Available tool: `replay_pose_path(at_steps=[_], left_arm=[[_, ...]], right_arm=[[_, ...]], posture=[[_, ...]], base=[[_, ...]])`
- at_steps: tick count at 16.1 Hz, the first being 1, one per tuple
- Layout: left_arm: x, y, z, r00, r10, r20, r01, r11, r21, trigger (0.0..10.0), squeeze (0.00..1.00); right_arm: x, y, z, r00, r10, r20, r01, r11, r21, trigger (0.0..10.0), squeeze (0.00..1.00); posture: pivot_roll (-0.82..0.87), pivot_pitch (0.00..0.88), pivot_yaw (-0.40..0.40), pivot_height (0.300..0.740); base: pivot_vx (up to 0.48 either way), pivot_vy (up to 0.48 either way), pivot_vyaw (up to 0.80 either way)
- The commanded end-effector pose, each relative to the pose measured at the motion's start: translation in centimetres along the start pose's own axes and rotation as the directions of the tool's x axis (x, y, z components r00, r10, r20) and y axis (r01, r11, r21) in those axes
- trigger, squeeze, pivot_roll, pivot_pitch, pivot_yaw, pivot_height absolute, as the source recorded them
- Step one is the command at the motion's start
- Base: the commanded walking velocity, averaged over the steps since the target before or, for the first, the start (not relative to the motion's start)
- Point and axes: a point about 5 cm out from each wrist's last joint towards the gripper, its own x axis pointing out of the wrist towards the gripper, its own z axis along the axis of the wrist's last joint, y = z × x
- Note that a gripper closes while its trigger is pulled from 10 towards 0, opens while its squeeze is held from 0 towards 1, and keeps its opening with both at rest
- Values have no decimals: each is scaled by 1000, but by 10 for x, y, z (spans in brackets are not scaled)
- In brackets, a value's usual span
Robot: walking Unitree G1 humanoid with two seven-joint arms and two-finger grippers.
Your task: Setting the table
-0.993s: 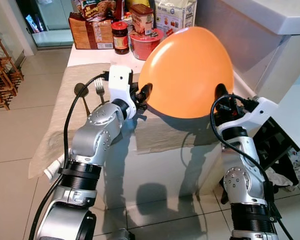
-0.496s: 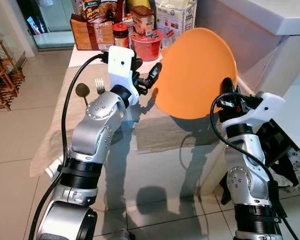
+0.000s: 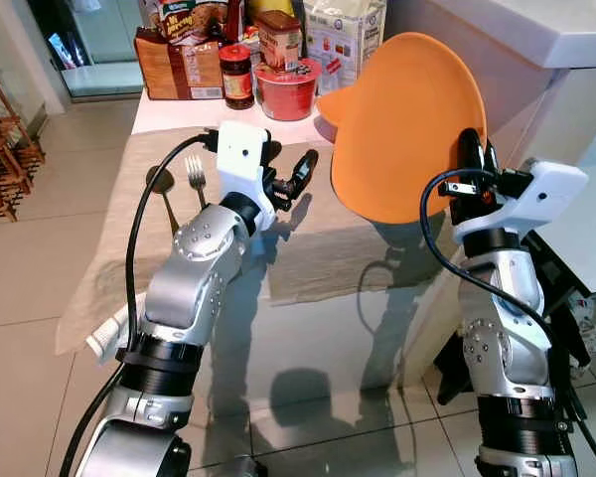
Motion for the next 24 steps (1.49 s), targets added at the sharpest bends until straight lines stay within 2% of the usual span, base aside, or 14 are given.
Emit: replay_pose_path(at_steps=[1,6,11,18,22,24], left_arm=[[-2,-1,-1,1000,-7,10,6,999,39,10000,0],[-1,1,0,1000,5,31,-6,999,34,10000,0],[1,0,-1,1000,2,27,-3,998,61,10000,0],[3,-3,-5,1000,-9,11,9,999,32,10000,0],[3,-4,-6,1000,-4,6,4,999,32,10000,0],[3,-4,-6,1000,-1,3,1,999,36,10000,0]], right_arm=[[-5,3,-6,1000,10,-24,-10,1000,-10,0,0],[-10,7,-14,998,20,-59,-21,1000,-4,0,0],[-14,4,-21,996,23,-91,-25,999,-19,0,0],[-20,0,-32,987,22,-157,-31,998,-56,0,0],[-19,-2,-36,985,12,-173,-22,998,-59,0,0],[-20,-4,-38,983,-6,-185,-6,998,-67,0,0]], posture=[[25,0,33,740],[24,0,33,740],[23,0,30,740],[13,0,35,740],[19,0,33,740],[24,0,32,740]], base=[[0,0,0],[-99,0,0],[0,0,0],[0,0,0],[0,0,678],[0,0,0]])
